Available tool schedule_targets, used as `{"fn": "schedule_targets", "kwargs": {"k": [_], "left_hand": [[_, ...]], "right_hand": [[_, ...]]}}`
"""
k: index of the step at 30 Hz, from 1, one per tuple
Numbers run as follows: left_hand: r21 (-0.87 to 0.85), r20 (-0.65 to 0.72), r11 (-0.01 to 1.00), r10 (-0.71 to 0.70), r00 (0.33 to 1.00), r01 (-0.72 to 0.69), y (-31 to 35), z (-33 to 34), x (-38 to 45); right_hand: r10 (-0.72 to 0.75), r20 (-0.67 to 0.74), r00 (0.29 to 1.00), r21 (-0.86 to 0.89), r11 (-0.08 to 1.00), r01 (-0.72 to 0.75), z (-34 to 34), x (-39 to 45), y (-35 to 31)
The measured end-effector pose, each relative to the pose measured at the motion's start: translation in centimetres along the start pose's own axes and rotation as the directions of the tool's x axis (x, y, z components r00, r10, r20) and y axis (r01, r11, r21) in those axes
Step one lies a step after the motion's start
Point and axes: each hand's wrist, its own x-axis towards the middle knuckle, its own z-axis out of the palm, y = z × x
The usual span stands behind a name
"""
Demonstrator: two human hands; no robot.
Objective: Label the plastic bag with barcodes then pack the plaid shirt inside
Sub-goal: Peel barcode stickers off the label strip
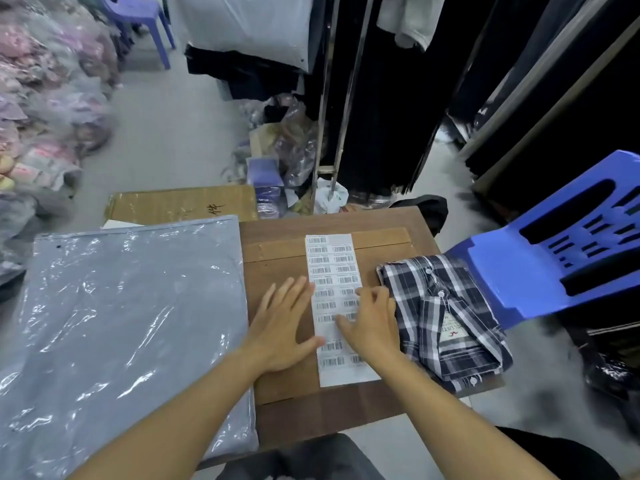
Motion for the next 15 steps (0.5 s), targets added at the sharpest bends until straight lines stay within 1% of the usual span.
{"fn": "schedule_targets", "kwargs": {"k": [2, 4, 9, 13, 15], "left_hand": [[0.039, 0.061, 0.997, 0.061, 0.996, -0.063, 0.6, 0.8, 0.3], [0.057, 0.094, 0.996, 0.069, 0.993, -0.075, 1.1, 1.6, 0.4], [0.073, 0.122, 0.996, 0.040, 0.992, -0.049, 1.3, 2.2, 0.8], [0.037, 0.134, 0.999, 0.029, 0.991, -0.035, 1.3, 2.2, 1.0], [0.020, 0.139, 1.000, 0.019, 0.990, -0.022, 1.2, 2.0, 1.1]], "right_hand": [[0.053, -0.002, 0.999, 0.025, 0.998, -0.053, -0.2, 0.1, 0.0], [0.086, 0.022, 0.996, 0.055, 0.995, -0.087, -0.2, 0.2, 0.1], [0.110, 0.040, 0.993, 0.154, 0.981, -0.115, -0.5, 0.5, 0.1], [0.123, 0.039, 0.992, 0.233, 0.964, -0.129, -0.5, 0.9, 0.2], [0.155, 0.046, 0.987, 0.314, 0.936, -0.162, -0.5, 1.2, 0.2]]}}
